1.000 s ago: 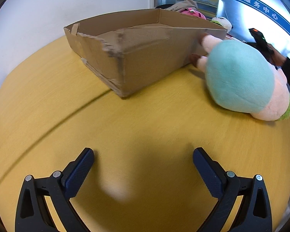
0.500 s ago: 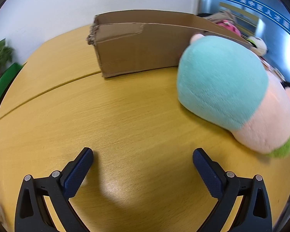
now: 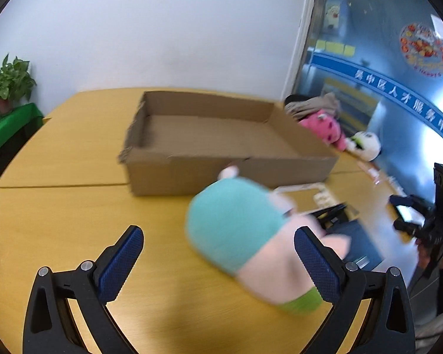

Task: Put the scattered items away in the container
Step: 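Move the right gripper to the teal-and-pink plush pig, then close the right gripper on the plush pig's body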

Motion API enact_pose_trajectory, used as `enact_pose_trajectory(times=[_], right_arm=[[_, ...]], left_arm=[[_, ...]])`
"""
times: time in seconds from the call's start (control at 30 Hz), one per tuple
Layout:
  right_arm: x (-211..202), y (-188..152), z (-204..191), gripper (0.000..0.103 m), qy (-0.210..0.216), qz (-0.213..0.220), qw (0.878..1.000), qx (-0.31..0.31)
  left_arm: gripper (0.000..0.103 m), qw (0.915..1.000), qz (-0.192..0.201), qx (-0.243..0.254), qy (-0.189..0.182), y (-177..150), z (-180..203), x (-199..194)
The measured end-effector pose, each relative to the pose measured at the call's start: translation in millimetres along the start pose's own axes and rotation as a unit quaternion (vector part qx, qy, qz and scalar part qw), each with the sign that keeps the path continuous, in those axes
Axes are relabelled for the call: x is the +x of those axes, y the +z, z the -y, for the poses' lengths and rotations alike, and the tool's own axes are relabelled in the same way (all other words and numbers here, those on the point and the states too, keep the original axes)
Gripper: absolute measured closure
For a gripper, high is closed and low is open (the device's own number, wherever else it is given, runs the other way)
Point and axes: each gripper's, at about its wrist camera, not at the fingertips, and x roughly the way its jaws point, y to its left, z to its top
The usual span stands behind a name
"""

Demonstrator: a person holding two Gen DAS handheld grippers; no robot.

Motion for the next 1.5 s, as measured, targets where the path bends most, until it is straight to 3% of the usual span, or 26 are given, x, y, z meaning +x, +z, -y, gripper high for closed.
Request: enact_pose_trajectory(times=[0.1, 0.17, 0.4, 0.53, 0.6, 0.77, 0.9, 0.97, 1.03, 1.1, 1.3, 1.5], right_arm=[[7.5, 13.4, -31.3, 0.001, 0.020, 0.012, 0.999, -0.031], [16.9, 15.4, -50.8, 0.001, 0.022, 0.009, 0.998, -0.051], [39.7, 14.3, -95.9, 0.001, 0.116, -0.015, 0.992, -0.042], [54.8, 21.8, -124.7, 0.001, 0.132, -0.021, 0.990, -0.051], [67.7, 27.4, -134.5, 0.001, 0.129, -0.028, 0.990, -0.042], [110.9, 29.5, -147.6, 0.005, 0.121, -0.083, 0.989, -0.021], [118.3, 31.7, -157.4, 0.005, 0.093, -0.090, 0.991, -0.033], [119.5, 28.0, -160.7, 0.012, 0.071, -0.093, 0.992, -0.044], [118.5, 23.1, -162.4, 0.024, 0.043, -0.093, 0.993, -0.056], [115.7, 18.9, -158.6, 0.032, 0.044, -0.092, 0.993, -0.052], [107.7, 10.7, -152.3, 0.038, 0.047, -0.087, 0.994, -0.047], [86.1, 4.1, -155.1, 0.041, 0.094, -0.103, 0.990, -0.030]], left_arm=[[0.000, 0.9989, -0.018, -0.028, -0.032, 6.5, 9.5, 15.6], [0.000, 0.9983, -0.029, -0.038, -0.034, 10.7, 12.1, 25.6], [0.000, 0.9920, -0.065, -0.094, -0.053, 10.5, -4.3, 52.7], [0.000, 0.9901, -0.116, -0.076, -0.020, 10.0, -9.5, 83.3], [0.000, 0.9856, -0.120, -0.103, -0.060, 7.3, -16.2, 93.3], [0.000, 0.9793, -0.127, -0.134, -0.082, -1.4, -21.6, 101.4], [0.000, 0.9683, -0.136, -0.177, -0.111, -10.4, -30.3, 109.9], [0.001, 0.9644, -0.138, -0.188, -0.124, -11.9, -30.7, 113.4], [0.004, 0.9656, -0.134, -0.185, -0.125, -11.3, -28.5, 111.3], [0.007, 0.9677, -0.130, -0.174, -0.128, -10.0, -22.7, 108.9], [0.011, 0.9743, -0.113, -0.150, -0.125, -10.0, -9.3, 95.0], [0.012, 0.9725, -0.121, -0.153, -0.128, -22.1, -8.6, 75.5]])
